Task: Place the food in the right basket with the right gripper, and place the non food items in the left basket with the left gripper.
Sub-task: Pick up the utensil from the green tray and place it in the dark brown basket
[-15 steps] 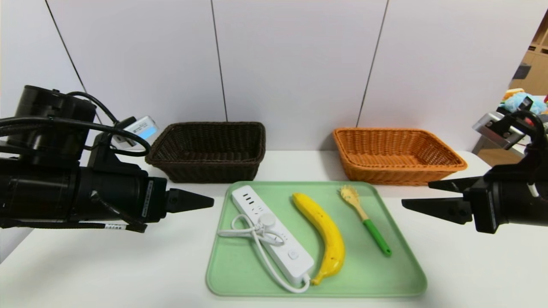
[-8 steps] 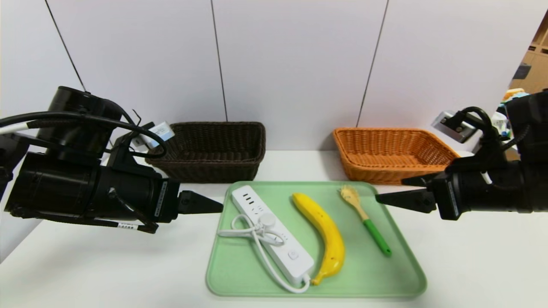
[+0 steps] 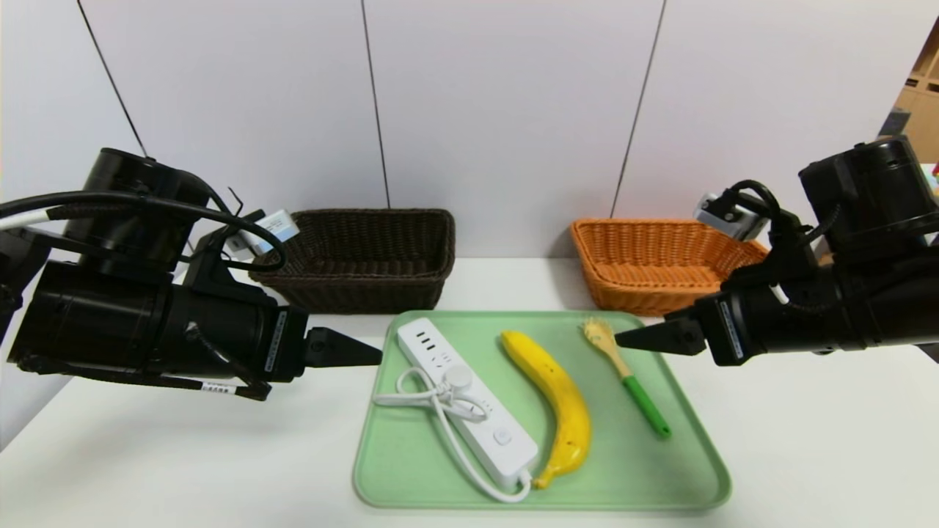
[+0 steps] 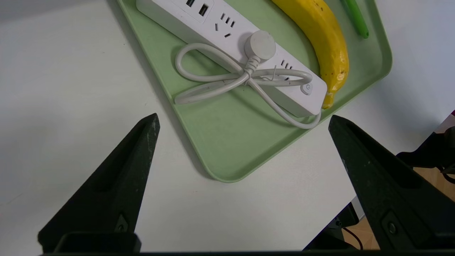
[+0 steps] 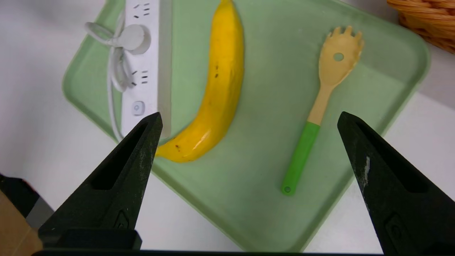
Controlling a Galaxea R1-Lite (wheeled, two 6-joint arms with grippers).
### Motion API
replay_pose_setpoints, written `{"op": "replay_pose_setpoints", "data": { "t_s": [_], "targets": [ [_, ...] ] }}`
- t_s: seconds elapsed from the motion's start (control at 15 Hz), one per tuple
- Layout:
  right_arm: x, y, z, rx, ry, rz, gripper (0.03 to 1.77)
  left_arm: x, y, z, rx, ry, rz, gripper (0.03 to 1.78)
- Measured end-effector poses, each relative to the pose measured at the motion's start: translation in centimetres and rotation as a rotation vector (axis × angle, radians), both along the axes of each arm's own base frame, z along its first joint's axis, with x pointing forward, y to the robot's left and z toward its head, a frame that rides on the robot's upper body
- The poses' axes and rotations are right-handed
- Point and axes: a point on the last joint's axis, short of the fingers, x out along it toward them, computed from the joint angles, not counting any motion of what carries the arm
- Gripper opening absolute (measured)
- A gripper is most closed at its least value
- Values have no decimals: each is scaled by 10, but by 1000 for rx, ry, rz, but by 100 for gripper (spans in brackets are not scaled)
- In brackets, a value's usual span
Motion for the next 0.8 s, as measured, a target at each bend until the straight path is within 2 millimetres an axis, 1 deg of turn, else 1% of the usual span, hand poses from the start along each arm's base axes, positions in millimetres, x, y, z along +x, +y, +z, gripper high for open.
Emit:
{"op": "replay_pose_setpoints", "data": {
  "t_s": [0.27,0.6,0.8],
  "targets": [
    [12,8,-10,-127,56,-98,170,0,0,0,0,1,0,169],
    [31,26,-37,-278,115,-164,170,0,0,-2,-1,12,6,169],
    [41,37,-49,-302,145,-179,170,1,0,-3,-4,23,14,169]
  ]
}}
